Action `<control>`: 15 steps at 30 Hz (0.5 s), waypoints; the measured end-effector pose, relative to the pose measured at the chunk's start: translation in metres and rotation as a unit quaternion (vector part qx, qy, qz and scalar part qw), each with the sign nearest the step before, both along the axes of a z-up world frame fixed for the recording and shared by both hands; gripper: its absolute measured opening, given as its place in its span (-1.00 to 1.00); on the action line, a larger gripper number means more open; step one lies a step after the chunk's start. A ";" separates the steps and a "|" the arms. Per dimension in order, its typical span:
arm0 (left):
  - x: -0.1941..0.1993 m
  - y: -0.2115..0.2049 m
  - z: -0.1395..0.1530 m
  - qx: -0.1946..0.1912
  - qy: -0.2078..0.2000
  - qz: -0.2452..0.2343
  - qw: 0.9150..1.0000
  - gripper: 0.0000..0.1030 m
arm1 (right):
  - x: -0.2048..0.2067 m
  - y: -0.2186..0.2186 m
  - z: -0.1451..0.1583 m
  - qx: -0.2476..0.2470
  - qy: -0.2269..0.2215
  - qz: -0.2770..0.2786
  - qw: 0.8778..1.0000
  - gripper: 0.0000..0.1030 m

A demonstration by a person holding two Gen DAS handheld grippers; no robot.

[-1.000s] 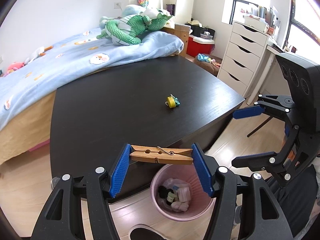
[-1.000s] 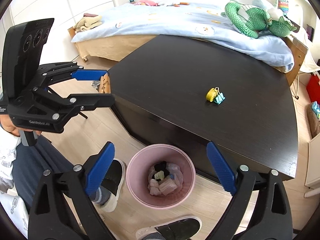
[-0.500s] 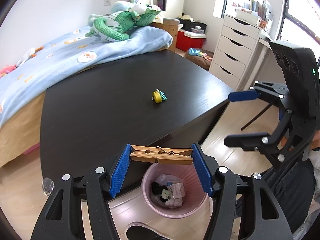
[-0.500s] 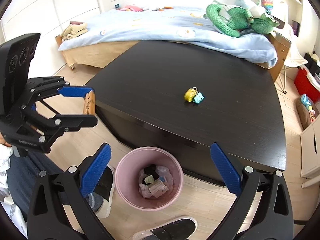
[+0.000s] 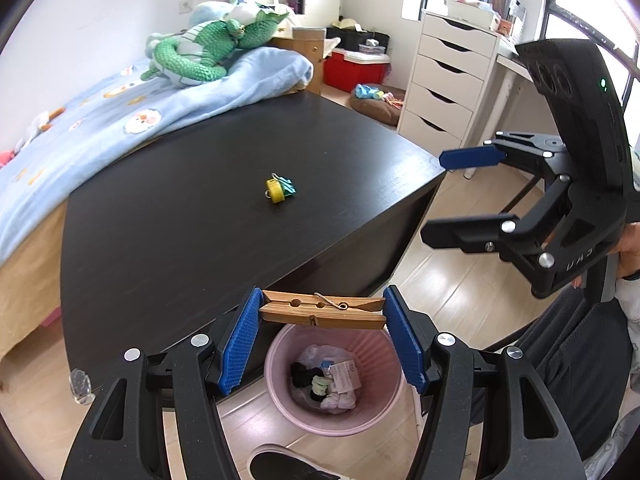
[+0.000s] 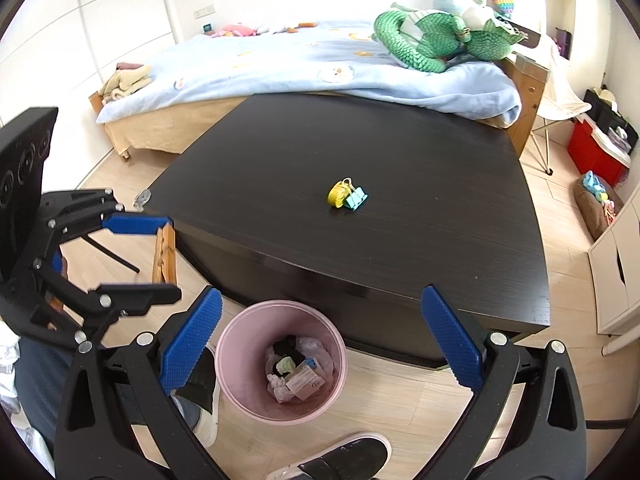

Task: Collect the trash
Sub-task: 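Open the left tool to drop the clothespin into the wastebasket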

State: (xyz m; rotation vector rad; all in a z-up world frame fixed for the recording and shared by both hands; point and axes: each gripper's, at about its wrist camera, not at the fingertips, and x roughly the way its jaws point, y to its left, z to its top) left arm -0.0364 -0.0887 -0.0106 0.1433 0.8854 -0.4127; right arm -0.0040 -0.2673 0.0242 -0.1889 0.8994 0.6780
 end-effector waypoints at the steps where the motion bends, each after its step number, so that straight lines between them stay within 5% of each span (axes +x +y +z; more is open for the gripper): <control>1: 0.000 -0.002 0.000 0.001 0.001 -0.002 1.000 0.17 | 0.000 -0.001 0.001 0.003 -0.001 -0.002 1.000 0.91; 12: -0.001 -0.012 -0.005 -0.002 0.012 -0.029 1.000 0.21 | 0.005 -0.008 0.005 0.013 -0.003 -0.012 1.000 0.91; 15: 0.000 -0.012 -0.006 -0.007 0.011 -0.029 0.999 0.72 | 0.004 -0.009 0.005 0.014 -0.002 -0.014 1.000 0.91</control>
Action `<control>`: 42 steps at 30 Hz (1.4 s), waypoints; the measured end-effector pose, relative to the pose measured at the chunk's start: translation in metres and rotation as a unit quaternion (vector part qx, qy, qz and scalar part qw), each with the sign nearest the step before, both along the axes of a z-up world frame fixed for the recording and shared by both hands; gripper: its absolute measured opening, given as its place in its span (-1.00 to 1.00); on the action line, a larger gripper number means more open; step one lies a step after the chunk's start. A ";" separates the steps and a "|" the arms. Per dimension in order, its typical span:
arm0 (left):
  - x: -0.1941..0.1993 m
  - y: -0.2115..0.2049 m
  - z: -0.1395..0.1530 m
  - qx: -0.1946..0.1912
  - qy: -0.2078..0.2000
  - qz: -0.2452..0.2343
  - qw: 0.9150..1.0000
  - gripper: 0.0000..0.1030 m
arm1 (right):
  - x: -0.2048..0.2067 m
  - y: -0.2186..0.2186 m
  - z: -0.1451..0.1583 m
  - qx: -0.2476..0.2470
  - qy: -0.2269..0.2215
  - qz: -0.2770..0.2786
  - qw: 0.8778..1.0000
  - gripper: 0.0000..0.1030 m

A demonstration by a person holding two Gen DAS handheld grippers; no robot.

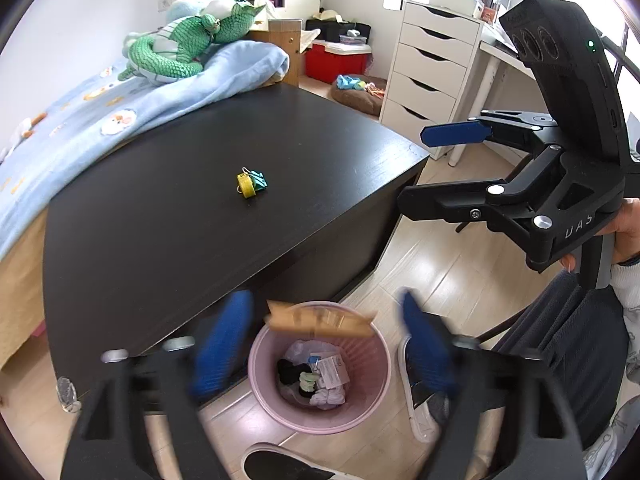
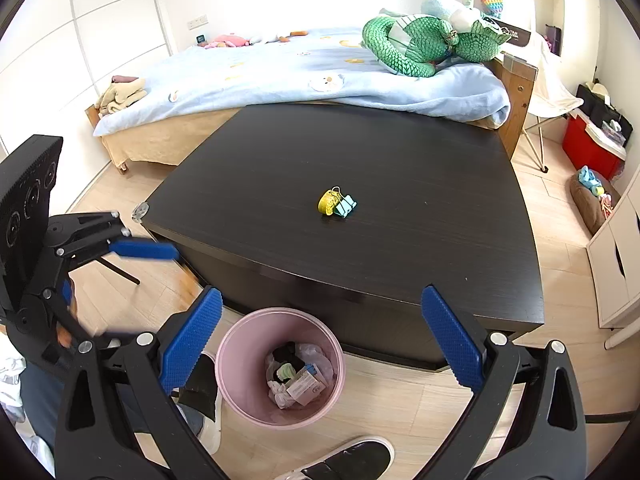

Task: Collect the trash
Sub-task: 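Open the left tool to drop the clothespin into the wastebasket, then move both open tools back over the table toward the tape measure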

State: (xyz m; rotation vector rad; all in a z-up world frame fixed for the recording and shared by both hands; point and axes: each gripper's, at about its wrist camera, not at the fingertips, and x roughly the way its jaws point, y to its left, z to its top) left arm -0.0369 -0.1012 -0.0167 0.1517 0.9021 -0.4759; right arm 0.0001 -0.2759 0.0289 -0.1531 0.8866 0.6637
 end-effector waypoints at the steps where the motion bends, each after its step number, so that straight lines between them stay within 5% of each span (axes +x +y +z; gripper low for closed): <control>1: 0.001 0.001 0.001 -0.004 0.001 0.000 1.000 0.72 | 0.000 0.000 0.000 0.000 0.000 0.000 1.000 0.91; 22: 0.015 0.022 0.003 0.006 -0.015 0.072 0.997 0.85 | 0.006 0.001 -0.003 -0.004 0.002 -0.009 1.000 0.93; 42: 0.075 0.035 0.002 0.014 0.003 0.121 0.993 0.85 | 0.077 0.001 0.005 -0.018 0.007 -0.067 0.998 0.94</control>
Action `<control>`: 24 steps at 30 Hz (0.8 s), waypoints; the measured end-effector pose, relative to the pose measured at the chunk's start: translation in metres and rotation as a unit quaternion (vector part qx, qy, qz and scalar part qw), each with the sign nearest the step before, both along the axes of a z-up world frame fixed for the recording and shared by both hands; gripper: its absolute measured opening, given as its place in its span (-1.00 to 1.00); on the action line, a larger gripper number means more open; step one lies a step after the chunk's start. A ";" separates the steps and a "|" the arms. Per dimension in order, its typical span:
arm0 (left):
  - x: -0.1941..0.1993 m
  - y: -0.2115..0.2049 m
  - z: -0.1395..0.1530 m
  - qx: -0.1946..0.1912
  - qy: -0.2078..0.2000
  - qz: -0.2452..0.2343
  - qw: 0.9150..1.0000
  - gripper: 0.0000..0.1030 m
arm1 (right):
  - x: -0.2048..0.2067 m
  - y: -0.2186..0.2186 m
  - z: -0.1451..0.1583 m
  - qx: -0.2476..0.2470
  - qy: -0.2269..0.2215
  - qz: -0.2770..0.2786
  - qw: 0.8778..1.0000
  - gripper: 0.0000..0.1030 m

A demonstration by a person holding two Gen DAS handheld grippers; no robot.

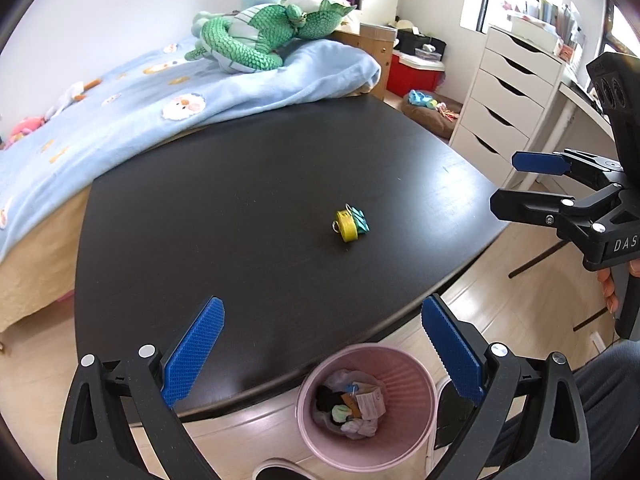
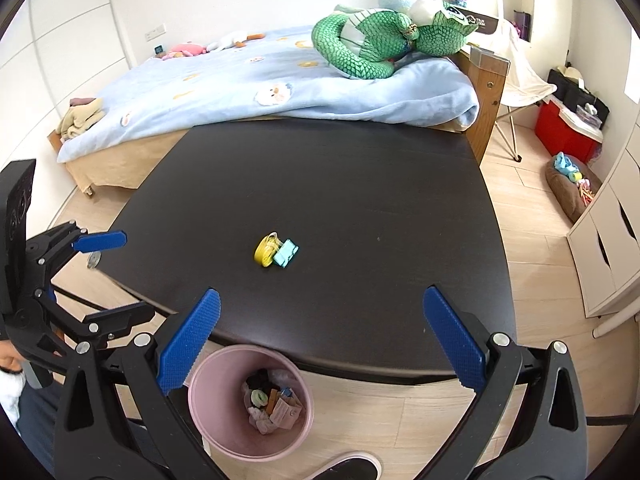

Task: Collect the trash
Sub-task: 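Move both open tools back over the table toward the tape measure, then lower the left tool onto the yellow tape measure and close it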

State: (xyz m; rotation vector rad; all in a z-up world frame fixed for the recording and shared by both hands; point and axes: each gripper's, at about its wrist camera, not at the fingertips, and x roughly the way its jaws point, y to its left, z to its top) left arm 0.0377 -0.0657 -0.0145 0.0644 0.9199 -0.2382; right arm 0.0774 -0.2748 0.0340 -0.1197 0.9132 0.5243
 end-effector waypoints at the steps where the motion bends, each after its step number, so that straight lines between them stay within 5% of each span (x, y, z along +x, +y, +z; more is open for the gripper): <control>1: 0.005 0.000 0.000 -0.003 0.004 0.003 1.000 0.85 | 0.006 0.001 0.001 -0.001 0.000 -0.003 1.000 0.94; 24: 0.085 -0.025 -0.046 0.018 0.037 0.015 0.999 0.85 | 0.046 -0.014 -0.032 -0.013 0.017 -0.035 0.999 0.94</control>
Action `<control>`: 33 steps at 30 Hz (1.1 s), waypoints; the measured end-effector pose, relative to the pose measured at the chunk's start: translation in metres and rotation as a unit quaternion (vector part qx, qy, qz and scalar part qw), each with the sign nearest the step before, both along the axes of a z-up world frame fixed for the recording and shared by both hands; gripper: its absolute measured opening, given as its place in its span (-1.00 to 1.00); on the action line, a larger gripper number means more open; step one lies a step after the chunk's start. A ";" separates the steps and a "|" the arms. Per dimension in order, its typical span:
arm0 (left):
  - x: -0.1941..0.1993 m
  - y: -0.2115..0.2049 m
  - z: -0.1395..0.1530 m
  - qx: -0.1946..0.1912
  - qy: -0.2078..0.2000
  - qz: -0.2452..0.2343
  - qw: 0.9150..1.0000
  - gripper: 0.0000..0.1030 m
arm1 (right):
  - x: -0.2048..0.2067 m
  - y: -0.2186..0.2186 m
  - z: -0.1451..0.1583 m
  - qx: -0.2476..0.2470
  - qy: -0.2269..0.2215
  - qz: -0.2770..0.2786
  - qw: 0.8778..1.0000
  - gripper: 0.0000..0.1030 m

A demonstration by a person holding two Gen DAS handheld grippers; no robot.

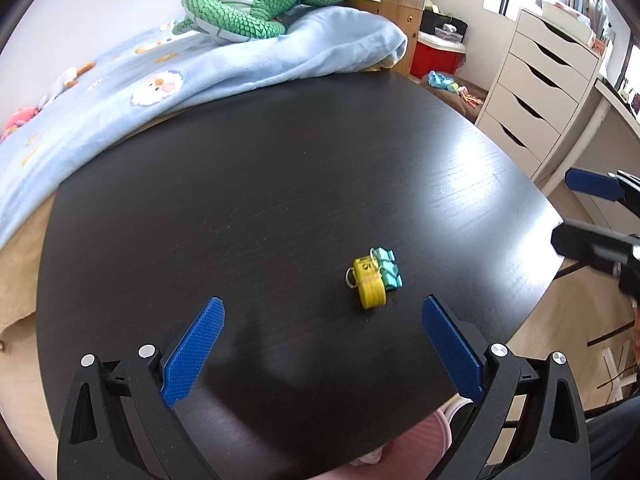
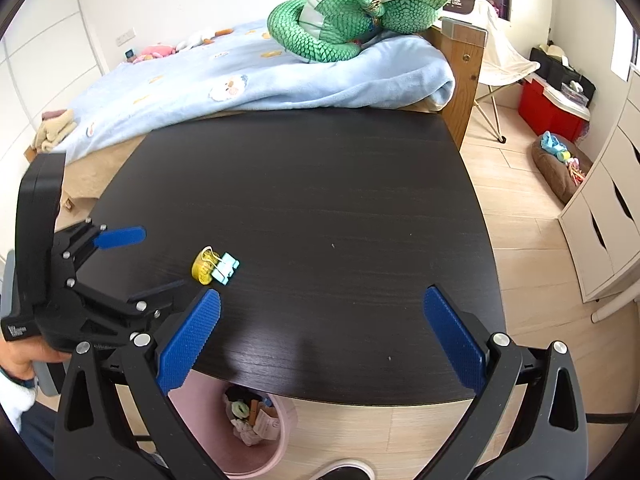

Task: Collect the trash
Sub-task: 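Lower the left tool onto the yellow tape measure and close it, then lift the tape measure with the left tool, leaving the teal binder clip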

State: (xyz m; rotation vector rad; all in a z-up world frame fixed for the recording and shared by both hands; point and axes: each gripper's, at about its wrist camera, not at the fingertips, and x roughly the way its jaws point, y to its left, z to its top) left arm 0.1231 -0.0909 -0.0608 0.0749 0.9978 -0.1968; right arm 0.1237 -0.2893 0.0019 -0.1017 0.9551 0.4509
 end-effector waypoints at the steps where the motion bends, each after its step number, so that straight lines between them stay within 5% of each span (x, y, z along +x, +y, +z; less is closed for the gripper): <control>1: 0.001 -0.001 0.000 0.000 -0.001 0.000 1.000 0.84 | 0.000 0.001 -0.002 -0.004 0.001 0.003 1.000 0.94; 4: 0.004 -0.004 -0.005 0.004 0.003 -0.001 1.000 0.82 | -0.002 0.003 -0.005 -0.009 0.003 0.008 1.000 0.94; 6: 0.006 -0.005 -0.008 0.010 0.011 -0.004 1.000 0.53 | -0.003 0.003 -0.005 -0.009 0.002 0.009 1.000 0.94; 23: 0.011 -0.016 -0.014 0.013 0.018 -0.026 0.999 -0.12 | -0.005 0.004 -0.009 -0.017 0.005 0.017 1.000 0.94; 33: 0.011 -0.015 -0.014 0.014 0.020 -0.025 0.999 -0.73 | -0.004 0.006 -0.010 -0.018 0.007 0.018 1.000 0.94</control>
